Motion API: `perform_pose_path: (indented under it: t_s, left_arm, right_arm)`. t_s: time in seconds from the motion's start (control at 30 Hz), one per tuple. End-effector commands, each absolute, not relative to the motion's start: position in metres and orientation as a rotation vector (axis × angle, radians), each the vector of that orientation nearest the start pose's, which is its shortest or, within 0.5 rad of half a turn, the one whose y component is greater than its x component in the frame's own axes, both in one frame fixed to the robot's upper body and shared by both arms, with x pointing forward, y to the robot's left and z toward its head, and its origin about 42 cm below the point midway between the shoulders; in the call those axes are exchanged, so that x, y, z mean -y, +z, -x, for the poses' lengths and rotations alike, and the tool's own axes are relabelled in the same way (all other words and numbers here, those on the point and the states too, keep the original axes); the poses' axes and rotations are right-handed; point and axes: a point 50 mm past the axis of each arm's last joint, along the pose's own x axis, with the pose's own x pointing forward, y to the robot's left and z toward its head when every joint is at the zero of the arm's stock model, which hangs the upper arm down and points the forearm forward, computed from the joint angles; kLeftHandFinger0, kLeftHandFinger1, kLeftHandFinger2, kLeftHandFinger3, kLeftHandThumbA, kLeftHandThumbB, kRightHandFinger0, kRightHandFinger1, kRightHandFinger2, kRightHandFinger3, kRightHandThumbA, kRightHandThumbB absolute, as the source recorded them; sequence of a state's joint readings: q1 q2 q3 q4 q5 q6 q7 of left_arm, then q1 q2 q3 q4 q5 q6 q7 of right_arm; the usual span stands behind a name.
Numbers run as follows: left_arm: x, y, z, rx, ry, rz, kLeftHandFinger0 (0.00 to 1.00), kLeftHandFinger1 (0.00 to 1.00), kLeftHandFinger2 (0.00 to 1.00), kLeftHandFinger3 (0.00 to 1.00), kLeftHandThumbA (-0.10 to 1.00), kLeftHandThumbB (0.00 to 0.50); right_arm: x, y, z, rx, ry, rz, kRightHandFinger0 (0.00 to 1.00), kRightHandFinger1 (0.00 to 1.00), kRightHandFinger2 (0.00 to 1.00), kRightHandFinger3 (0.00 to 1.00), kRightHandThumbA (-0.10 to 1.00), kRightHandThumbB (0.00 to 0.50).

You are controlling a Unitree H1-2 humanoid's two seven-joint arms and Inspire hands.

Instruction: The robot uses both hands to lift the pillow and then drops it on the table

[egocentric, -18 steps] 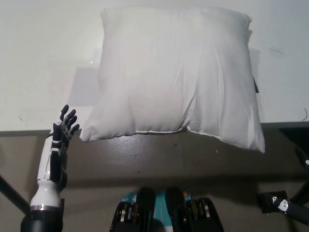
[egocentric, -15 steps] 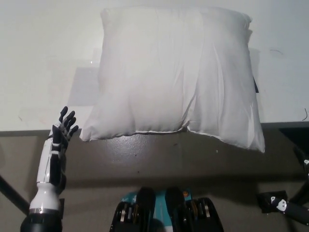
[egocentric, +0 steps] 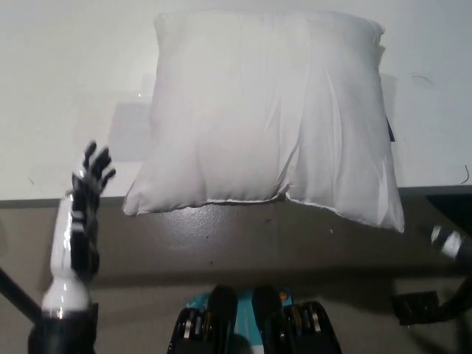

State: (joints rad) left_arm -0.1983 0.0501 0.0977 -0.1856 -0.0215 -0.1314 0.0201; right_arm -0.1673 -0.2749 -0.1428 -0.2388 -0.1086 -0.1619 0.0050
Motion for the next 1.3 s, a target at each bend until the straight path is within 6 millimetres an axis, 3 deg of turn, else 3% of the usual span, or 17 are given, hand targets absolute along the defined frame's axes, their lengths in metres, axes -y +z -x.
perform_pose_path:
  t_s: [0.0, 0.1, 0.2, 0.27, 0.3, 0.33, 0.37, 0.43, 0.57, 0.6, 0.7, 0.8, 0.9, 0.97, 1.03, 1.13, 1.27]
  left_arm:
    - [-0.230, 0.280, -0.361, 0.669, 0.054, 0.034, 1.00, 1.00, 1.00, 1.00, 1.00, 0.211]
    - [-0.222, 0.302, -0.377, 0.694, 0.051, 0.030, 1.00, 1.00, 1.00, 1.00, 1.00, 0.256]
    - [-0.213, 0.329, -0.395, 0.774, 0.037, -0.009, 1.00, 1.00, 1.00, 1.00, 1.00, 0.228]
    - [-0.209, 0.341, -0.406, 0.792, 0.046, -0.043, 1.00, 1.00, 1.00, 1.00, 1.00, 0.265]
    - [-0.208, 0.345, -0.411, 0.799, 0.056, -0.057, 1.00, 1.00, 1.00, 1.00, 1.00, 0.255]
    - [-0.207, 0.347, -0.425, 0.817, 0.066, -0.102, 1.00, 1.00, 1.00, 1.00, 1.00, 0.198]
    - [-0.206, 0.347, -0.429, 0.824, 0.068, -0.119, 1.00, 1.00, 1.00, 1.00, 1.00, 0.196]
    - [-0.204, 0.348, -0.443, 0.830, 0.077, -0.140, 1.00, 1.00, 1.00, 1.00, 1.00, 0.117]
    - [-0.207, 0.344, -0.478, 0.774, 0.116, -0.188, 1.00, 1.00, 1.00, 1.00, 1.00, 0.030]
    - [-0.208, 0.342, -0.483, 0.764, 0.124, -0.193, 1.00, 1.00, 1.00, 1.00, 1.00, 0.021]
    - [-0.211, 0.331, -0.496, 0.731, 0.148, -0.187, 1.00, 1.00, 1.00, 1.00, 1.00, 0.082]
    - [-0.215, 0.312, -0.511, 0.671, 0.169, -0.183, 1.00, 1.00, 1.00, 1.00, 1.00, 0.086]
    - [-0.217, 0.286, -0.525, 0.559, 0.195, -0.202, 1.00, 1.00, 1.00, 1.00, 1.00, 0.127]
    - [-0.218, 0.274, -0.529, 0.515, 0.194, -0.219, 1.00, 1.00, 1.00, 1.00, 1.00, 0.112]
    - [-0.219, 0.265, -0.531, 0.489, 0.199, -0.219, 1.00, 1.00, 1.00, 1.00, 1.00, 0.101]
    - [-0.219, 0.256, -0.537, 0.461, 0.202, -0.239, 1.00, 1.00, 1.00, 1.00, 1.00, 0.157]
    - [-0.218, 0.253, -0.542, 0.455, 0.199, -0.245, 1.00, 1.00, 1.00, 1.00, 1.00, 0.141]
  right_arm:
    - [0.317, 0.305, -0.355, 0.618, -0.098, 0.370, 1.00, 1.00, 1.00, 1.00, 1.00, 0.154]
    - [0.316, 0.333, -0.379, 0.625, -0.098, 0.359, 1.00, 1.00, 1.00, 1.00, 1.00, 0.194]
    - [0.310, 0.367, -0.401, 0.642, -0.097, 0.359, 1.00, 1.00, 1.00, 1.00, 1.00, 0.221]
    - [0.307, 0.382, -0.411, 0.644, -0.101, 0.363, 1.00, 1.00, 1.00, 1.00, 1.00, 0.250]
    - [0.306, 0.388, -0.414, 0.645, -0.098, 0.364, 1.00, 1.00, 1.00, 1.00, 1.00, 0.260]
    - [0.304, 0.399, -0.422, 0.650, -0.100, 0.366, 1.00, 1.00, 1.00, 1.00, 1.00, 0.282]
    - [0.303, 0.403, -0.424, 0.653, -0.102, 0.368, 1.00, 1.00, 1.00, 1.00, 1.00, 0.282]
    - [0.300, 0.411, -0.432, 0.652, -0.101, 0.353, 1.00, 1.00, 1.00, 1.00, 1.00, 0.293]
    - [0.295, 0.425, -0.456, 0.621, -0.092, 0.321, 1.00, 1.00, 1.00, 1.00, 1.00, 0.308]
    - [0.295, 0.425, -0.460, 0.612, -0.092, 0.320, 1.00, 1.00, 1.00, 1.00, 1.00, 0.315]
    - [0.293, 0.422, -0.469, 0.584, -0.092, 0.304, 1.00, 1.00, 1.00, 1.00, 1.00, 0.296]
    - [0.293, 0.411, -0.480, 0.531, -0.101, 0.263, 1.00, 1.00, 1.00, 1.00, 1.00, 0.275]
    - [0.292, 0.392, -0.497, 0.464, -0.106, 0.281, 1.00, 1.00, 1.00, 1.00, 1.00, 0.244]
    - [0.289, 0.380, -0.498, 0.454, -0.095, 0.284, 1.00, 1.00, 1.00, 1.00, 1.00, 0.261]
    - [0.285, 0.371, -0.502, 0.453, -0.090, 0.297, 1.00, 1.00, 1.00, 1.00, 1.00, 0.241]
    - [0.277, 0.365, -0.509, 0.436, -0.093, 0.315, 1.00, 1.00, 1.00, 1.00, 1.00, 0.253]
    - [0.265, 0.356, -0.518, 0.394, -0.104, 0.335, 1.00, 1.00, 1.00, 1.00, 1.00, 0.256]
